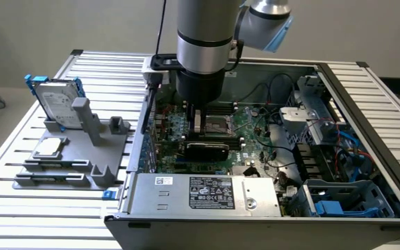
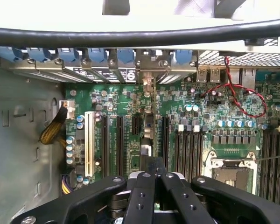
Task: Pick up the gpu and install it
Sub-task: 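Press down on the gpu until it lock into place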
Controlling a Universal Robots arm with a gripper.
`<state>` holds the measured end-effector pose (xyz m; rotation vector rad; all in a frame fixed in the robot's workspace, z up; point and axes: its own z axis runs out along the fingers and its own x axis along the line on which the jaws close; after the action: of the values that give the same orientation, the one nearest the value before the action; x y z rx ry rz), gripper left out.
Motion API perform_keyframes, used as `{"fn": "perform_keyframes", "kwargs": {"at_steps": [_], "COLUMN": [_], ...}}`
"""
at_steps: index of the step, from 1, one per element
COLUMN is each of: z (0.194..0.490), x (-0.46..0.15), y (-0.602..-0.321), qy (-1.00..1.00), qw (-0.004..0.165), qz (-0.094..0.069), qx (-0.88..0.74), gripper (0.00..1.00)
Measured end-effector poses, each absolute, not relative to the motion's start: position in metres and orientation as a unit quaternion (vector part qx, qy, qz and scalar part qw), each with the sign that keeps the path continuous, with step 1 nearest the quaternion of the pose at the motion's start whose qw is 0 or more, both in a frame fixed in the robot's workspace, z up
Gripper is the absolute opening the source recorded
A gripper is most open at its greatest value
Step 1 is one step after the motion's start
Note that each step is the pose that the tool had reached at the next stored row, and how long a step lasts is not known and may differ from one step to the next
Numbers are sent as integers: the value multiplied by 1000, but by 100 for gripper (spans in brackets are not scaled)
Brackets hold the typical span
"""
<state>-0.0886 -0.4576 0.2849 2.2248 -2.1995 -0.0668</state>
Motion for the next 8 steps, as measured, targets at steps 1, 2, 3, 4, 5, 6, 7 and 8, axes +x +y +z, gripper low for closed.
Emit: {"fn": "perform_keyframes", "kwargs": {"at_steps": [1, 2, 3, 4, 5, 6, 7, 8], "z": [283, 281, 279, 278, 276, 274, 273, 272], "x": [-89, -89, -89, -89, -89, -89, -89, -89], "y": [-456, -454, -452, -452, -452, -452, -452, -452], "qy": [-703, -702, -702, -701, -701, -701, -701, -700], "qw": [6, 6, 6, 6, 6, 6, 6, 6], "qz": [-21, -21, -21, -21, -21, -21, -21, -21], "qx": [711, 712, 712, 712, 713, 713, 713, 713], "gripper": [11, 11, 11, 11, 11, 11, 11, 11]}}
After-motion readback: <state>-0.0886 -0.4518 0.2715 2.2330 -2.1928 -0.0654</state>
